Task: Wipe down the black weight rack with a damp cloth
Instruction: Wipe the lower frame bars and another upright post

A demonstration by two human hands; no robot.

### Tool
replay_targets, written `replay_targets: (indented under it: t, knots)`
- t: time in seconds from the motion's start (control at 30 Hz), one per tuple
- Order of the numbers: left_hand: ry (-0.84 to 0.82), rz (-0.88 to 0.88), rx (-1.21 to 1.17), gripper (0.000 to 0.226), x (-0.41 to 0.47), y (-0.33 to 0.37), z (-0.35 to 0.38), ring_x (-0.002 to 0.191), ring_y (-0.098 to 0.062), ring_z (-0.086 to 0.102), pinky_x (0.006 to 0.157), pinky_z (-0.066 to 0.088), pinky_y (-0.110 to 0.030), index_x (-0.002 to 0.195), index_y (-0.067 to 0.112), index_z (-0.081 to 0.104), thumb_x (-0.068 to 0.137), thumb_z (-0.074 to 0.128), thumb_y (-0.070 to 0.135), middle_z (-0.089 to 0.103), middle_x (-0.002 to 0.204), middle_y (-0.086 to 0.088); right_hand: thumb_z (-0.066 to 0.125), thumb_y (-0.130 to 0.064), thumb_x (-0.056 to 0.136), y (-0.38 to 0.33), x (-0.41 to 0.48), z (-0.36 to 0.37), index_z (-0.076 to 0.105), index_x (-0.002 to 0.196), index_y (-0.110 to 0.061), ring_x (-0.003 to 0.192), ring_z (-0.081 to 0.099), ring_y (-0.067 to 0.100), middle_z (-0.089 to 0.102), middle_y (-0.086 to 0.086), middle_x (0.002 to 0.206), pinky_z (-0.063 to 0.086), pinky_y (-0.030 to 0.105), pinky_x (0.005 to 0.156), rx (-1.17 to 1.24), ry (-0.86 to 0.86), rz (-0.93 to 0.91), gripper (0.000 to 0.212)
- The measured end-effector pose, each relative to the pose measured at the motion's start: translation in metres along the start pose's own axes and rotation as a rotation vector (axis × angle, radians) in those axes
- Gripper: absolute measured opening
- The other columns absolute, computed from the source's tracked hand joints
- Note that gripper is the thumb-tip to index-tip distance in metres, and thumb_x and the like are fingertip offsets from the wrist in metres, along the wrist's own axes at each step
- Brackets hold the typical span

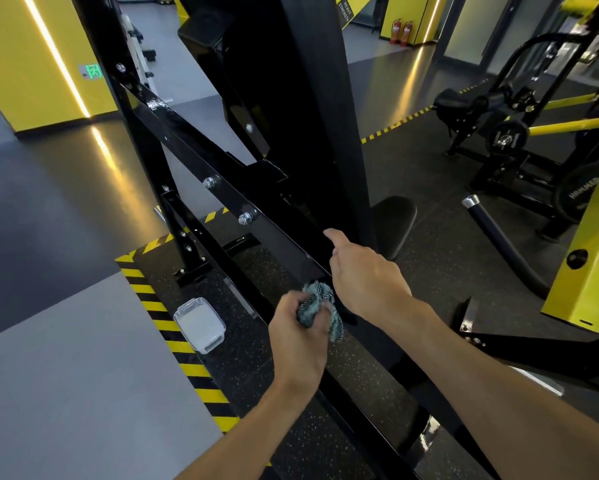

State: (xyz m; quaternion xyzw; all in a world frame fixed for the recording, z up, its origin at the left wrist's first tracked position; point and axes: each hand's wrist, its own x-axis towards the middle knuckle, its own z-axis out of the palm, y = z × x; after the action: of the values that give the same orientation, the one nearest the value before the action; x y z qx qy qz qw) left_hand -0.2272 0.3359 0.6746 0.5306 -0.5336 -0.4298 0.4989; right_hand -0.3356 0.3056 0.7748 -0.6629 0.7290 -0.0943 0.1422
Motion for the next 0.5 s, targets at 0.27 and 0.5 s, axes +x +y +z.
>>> replay_targets:
  t: [0.27, 0.5]
  knots:
    - [0.07, 0.062, 0.018, 0.011, 0.024, 0.017, -0.008, 0.062, -0.007, 0.052, 0.055, 0.041, -0.016, 0.087, 0.016, 0.06, 0.092, 0.069, 0.013, 0.061, 0.079, -0.003, 0.03, -0.027, 0.106, 0.0, 0.0, 0.001, 0.018, 0.153, -0.03, 0.087, 0.063, 0.024, 0.064, 0.002, 0.101, 0.051, 0.046, 0.077, 0.007, 0.016, -0.013, 0.048]
    - [0.154, -0.103, 0.039, 0.006, 0.075, 0.017, -0.026, 0.075, -0.012, 0.059, 0.059, 0.045, -0.01, 0.098, 0.015, 0.059, 0.096, 0.064, 0.012, 0.062, 0.086, 0.003, 0.031, -0.025, 0.107, 0.003, 0.003, 0.003, 0.018, 0.154, -0.029, 0.078, 0.064, 0.024, 0.061, -0.003, 0.086, 0.053, 0.052, 0.079, -0.003, 0.022, -0.033, 0.049]
